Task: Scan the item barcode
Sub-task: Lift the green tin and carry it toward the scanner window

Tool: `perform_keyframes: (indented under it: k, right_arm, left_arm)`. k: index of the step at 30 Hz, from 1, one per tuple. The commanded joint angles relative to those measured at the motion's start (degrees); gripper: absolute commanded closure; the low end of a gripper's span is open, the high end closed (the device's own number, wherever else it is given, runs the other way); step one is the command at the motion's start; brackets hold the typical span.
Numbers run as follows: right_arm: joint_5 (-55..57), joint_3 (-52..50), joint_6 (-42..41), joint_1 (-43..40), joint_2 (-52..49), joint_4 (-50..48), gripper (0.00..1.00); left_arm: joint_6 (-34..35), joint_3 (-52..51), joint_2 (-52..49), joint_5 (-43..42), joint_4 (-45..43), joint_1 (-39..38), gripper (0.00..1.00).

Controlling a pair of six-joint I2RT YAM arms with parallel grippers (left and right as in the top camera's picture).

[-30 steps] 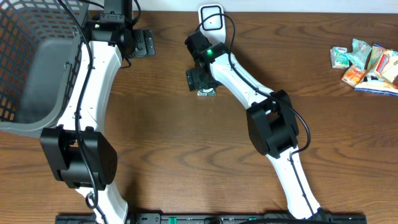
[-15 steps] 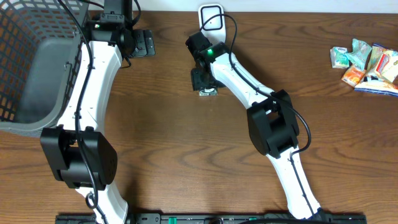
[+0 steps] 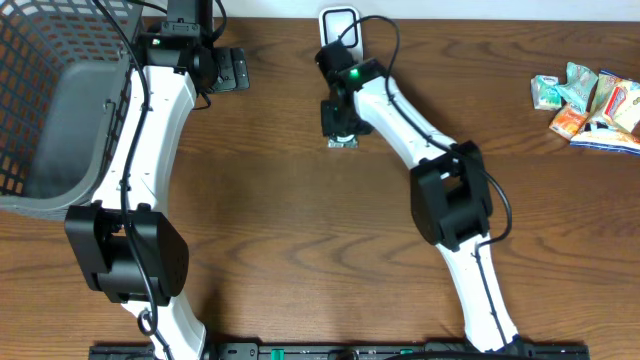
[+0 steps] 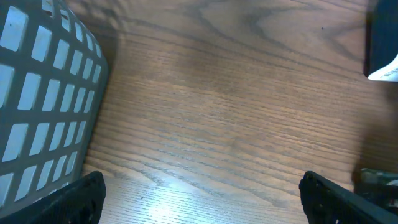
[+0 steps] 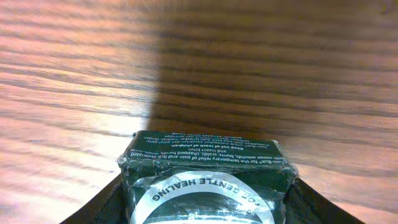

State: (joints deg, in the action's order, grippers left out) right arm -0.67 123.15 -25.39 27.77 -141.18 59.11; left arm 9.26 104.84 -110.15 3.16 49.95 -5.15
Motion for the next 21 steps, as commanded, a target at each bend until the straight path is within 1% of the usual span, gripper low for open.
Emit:
perform_keyframes:
  k: [1,7,13,16,18,21]
  right_arm:
    - [-10.1,0.2,-0.9,-2.3,6.8,-0.3,0.48]
    - [-36.2,0.2,-1.4,-7.2,7.8,-2.1,0.48]
    - [-54.9,0.2,-6.6,-12.7,7.8,-3.3,0.46]
    - [-62.2,0.2,-10.1,-14.7,7.8,-3.9,0.48]
    - [-66.8,0.2,-13.9,-15.9,7.8,-4.1,0.52]
    - [-69.0,0.2,-21.1,-17.5,7.8,-4.2,0.53]
  left_arm:
    - [0.9,0.7,1.2,0.5,0.2,0.0,0.02]
    - [0.9,0.7,1.2,0.5,0.2,0.0,0.02]
    - [0.9,0.7,1.2,0.5,0.2,0.0,0.02]
    - [0.9,0.7,1.2,0.5,0.2,0.0,0.02]
    - [0.9,0.7,1.2,0.5,0.2,0.0,0.02]
    - [0.9,0.7,1.2,0.5,0.2,0.0,0.02]
